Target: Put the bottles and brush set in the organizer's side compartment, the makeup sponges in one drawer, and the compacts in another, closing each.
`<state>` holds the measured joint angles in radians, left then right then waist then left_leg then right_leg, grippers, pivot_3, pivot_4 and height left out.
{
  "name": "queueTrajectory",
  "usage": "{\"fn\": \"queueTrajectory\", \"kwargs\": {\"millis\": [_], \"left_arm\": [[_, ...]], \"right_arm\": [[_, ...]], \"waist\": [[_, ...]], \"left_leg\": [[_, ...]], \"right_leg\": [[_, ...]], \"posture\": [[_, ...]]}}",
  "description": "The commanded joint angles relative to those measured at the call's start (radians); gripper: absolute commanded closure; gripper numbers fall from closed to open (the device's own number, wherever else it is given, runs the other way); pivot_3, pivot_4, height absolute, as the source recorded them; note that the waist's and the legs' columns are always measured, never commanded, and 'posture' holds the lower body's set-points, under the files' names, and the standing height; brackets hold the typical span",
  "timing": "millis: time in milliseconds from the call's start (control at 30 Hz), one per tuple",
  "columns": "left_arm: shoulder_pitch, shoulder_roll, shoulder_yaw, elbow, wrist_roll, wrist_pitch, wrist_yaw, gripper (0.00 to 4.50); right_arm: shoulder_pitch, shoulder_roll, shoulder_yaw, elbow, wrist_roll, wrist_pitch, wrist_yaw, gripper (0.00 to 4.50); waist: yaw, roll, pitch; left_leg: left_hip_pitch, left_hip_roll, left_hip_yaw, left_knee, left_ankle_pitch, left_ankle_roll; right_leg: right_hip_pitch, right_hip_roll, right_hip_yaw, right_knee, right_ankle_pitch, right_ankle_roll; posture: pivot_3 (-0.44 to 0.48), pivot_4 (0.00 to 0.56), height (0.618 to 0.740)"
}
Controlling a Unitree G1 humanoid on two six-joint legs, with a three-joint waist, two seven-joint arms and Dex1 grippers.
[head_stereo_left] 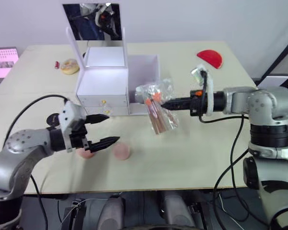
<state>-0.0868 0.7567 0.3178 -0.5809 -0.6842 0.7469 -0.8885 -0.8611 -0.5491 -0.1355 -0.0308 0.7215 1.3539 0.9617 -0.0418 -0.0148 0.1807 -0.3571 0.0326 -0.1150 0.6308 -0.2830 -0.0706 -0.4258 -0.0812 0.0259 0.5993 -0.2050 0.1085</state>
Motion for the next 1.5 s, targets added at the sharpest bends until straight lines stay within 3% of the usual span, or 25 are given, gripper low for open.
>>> {"fn": "queueTrajectory", "kwargs": {"millis": [33, 167, 300, 567, 800, 1000, 1267, 1500], "left_arm": [[0.013, -0.017, 0.092, -0.097, -0.087, 0.036, 0.098, 0.06], [0.038, -0.034, 0.149, -0.162, -0.152, 0.069, 0.205, 0.06], [0.052, -0.030, 0.155, -0.186, -0.185, 0.071, 0.264, 0.06], [0.032, -0.017, 0.113, -0.181, -0.192, 0.051, 0.308, 0.06], [0.026, -0.014, 0.117, -0.196, -0.209, 0.048, 0.343, 0.06], [0.031, -0.006, 0.125, -0.212, -0.234, 0.049, 0.369, 0.06], [0.043, 0.008, 0.129, -0.220, -0.256, 0.046, 0.391, 0.06], [0.049, 0.016, 0.126, -0.218, -0.273, 0.041, 0.402, 0.00]], "right_arm": [[-0.029, 0.037, -0.084, -0.046, 0.034, -0.129, -0.042, 4.50], [-0.061, 0.101, -0.135, -0.026, 0.048, -0.322, -0.052, 4.50], [-0.142, 0.147, -0.102, 0.081, 0.005, -0.477, -0.055, 4.50], [-0.400, 0.223, 0.010, 0.642, -0.213, -0.899, 0.032, 4.50], [-0.501, 0.287, 0.049, 1.041, -0.364, -1.203, 0.087, 4.50], [-0.527, 0.338, 0.046, 1.224, -0.447, -1.332, 0.056, 4.50], [-0.526, 0.357, 0.038, 1.316, -0.537, -1.378, -0.019, 4.50], [-0.547, 0.349, -0.010, 1.321, -0.537, -1.358, -0.042, 1.29]], "waist": [[0.000, 0.000, 0.000], [-0.003, 0.000, 0.000], [-0.006, 0.001, 0.000], [-0.005, 0.001, 0.001], [-0.006, 0.001, 0.001], [-0.013, 0.002, 0.001], [-0.029, 0.002, 0.001], [-0.029, 0.002, 0.001]], "left_leg": [[0.000, 0.000, 0.000, 0.000, 0.000, 0.000], [0.000, 0.000, 0.000, -0.001, 0.000, 0.000], [0.001, 0.000, 0.000, -0.001, 0.000, 0.000], [0.001, 0.000, 0.000, -0.001, 0.000, 0.000], [0.000, 0.000, 0.001, -0.003, 0.000, 0.000], [0.000, 0.000, 0.000, -0.003, 0.000, 0.000], [0.000, 0.000, 0.000, -0.002, 0.000, -0.001], [0.000, 0.000, 0.000, -0.003, 0.000, -0.001]], "right_leg": [[0.000, 0.000, 0.000, 0.000, 0.000, 0.000], [0.000, 0.000, 0.000, 0.000, 0.001, -0.002], [0.000, 0.000, 0.000, 0.000, 0.002, -0.002], [0.000, 0.000, 0.000, -0.001, 0.002, -0.003], [0.000, 0.000, 0.000, -0.003, 0.002, -0.002], [0.000, 0.000, 0.000, -0.002, 0.002, -0.001], [0.000, 0.000, 0.000, -0.002, 0.002, -0.003], [0.000, 0.000, 0.000, -0.002, 0.002, -0.002]], "posture": [[0.000, 0.150, 0.739], [0.000, 0.150, 0.739], [0.000, 0.150, 0.739], [0.000, 0.150, 0.739], [0.000, 0.150, 0.739], [0.000, 0.150, 0.739], [0.000, 0.150, 0.739], [0.000, 0.150, 0.739]]}}
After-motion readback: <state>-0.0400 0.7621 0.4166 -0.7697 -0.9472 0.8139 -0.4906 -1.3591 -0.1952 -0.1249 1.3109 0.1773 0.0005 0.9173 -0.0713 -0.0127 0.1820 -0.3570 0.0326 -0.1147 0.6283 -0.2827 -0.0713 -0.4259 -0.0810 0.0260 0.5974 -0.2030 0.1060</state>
